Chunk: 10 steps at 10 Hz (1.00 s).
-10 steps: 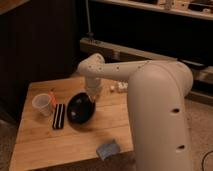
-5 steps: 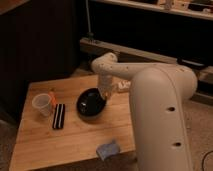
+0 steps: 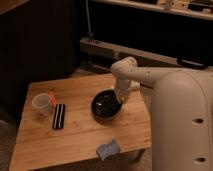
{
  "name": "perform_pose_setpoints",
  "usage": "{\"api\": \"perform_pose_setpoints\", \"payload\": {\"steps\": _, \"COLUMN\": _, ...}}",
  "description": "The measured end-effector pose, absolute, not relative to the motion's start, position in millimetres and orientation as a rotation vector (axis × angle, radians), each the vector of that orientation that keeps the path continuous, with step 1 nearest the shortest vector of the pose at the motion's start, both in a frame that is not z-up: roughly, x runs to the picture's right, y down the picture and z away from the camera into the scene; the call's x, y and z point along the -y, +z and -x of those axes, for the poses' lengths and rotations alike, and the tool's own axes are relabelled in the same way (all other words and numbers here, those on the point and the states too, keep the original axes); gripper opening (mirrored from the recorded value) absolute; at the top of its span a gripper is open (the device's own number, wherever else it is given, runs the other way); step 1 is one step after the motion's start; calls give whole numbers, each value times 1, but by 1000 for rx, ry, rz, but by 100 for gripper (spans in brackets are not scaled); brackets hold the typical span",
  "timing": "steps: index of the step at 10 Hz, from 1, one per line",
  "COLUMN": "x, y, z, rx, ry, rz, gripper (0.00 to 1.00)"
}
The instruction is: Drag the ceramic bowl in a circle
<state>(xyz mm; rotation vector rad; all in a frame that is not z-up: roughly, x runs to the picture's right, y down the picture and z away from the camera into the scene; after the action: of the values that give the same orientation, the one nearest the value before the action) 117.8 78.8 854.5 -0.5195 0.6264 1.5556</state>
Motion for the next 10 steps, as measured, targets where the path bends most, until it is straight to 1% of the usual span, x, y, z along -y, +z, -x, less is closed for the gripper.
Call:
{"api": "perform_pose_setpoints", "payload": {"steps": 2, "x": -98, "y": 848, "z": -129, "rx": -642, "ry": 1567, "rz": 528, "gripper": 0}}
{"api": "perform_pose_setpoints", "payload": {"steps": 4, "x": -127, "y": 827, "z": -133, "rx": -632, "ry": 1556, "rz": 548, "gripper": 0}}
{"api": "perform_pose_setpoints", "payload": {"steps": 8, "x": -177, "y": 773, "z": -99, "rx": -572, "ry": 1425, "rz": 601, "gripper": 0}}
{"api": "perform_pose_setpoints", "payload": {"steps": 10, "x": -186, "y": 755, "z": -74, "rx": -522, "ry": 1339, "rz": 625, "gripper": 0}}
